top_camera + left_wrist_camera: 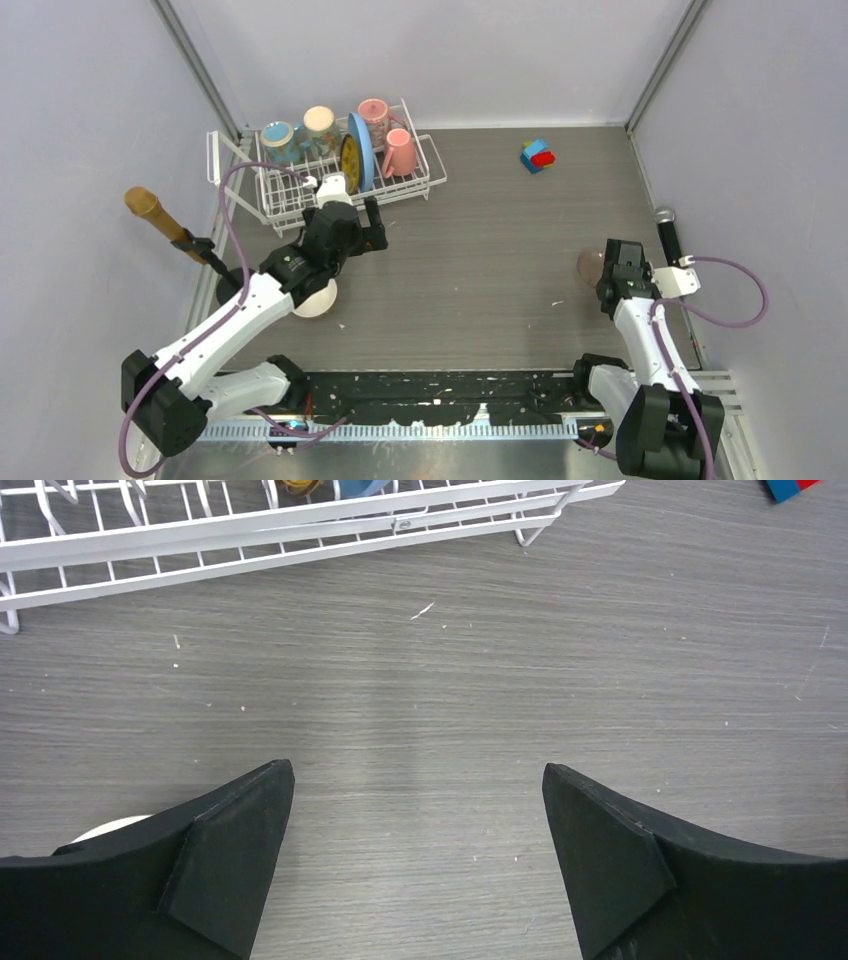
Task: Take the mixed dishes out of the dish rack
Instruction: Place the plate at the center of the board.
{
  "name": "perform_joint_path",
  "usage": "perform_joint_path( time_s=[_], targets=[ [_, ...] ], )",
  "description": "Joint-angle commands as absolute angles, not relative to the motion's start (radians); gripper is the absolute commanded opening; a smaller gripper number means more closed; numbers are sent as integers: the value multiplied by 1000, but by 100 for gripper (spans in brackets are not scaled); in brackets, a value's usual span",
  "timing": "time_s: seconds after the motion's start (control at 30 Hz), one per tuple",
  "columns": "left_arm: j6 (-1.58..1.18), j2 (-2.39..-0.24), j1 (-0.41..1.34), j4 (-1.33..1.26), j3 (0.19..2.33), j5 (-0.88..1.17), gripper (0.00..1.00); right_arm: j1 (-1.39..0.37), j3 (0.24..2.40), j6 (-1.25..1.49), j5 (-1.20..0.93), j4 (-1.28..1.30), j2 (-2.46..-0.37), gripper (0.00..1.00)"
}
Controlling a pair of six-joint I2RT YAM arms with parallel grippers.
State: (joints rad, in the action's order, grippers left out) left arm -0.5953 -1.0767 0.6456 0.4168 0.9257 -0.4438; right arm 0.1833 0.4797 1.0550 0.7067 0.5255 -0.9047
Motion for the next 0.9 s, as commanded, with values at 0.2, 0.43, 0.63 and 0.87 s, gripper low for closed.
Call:
perform_joint_path(
  time_s=[0.2, 0.43, 0.63, 0.87],
  targets=[
    [-600, -977, 645, 420, 893, -458, 100, 213, 552, 1080, 742, 485, -1062, 10],
    [-613, -999, 644, 439, 899, -484, 100, 222, 584, 1063, 721, 493, -1125, 18],
    [-629, -1028, 637, 445, 914, -492, 100, 229, 577, 1063, 716, 492, -1114, 35],
    [-642, -1091, 589, 470, 950, -481, 100, 233, 568, 1065, 715, 492, -1097, 59]
  ],
)
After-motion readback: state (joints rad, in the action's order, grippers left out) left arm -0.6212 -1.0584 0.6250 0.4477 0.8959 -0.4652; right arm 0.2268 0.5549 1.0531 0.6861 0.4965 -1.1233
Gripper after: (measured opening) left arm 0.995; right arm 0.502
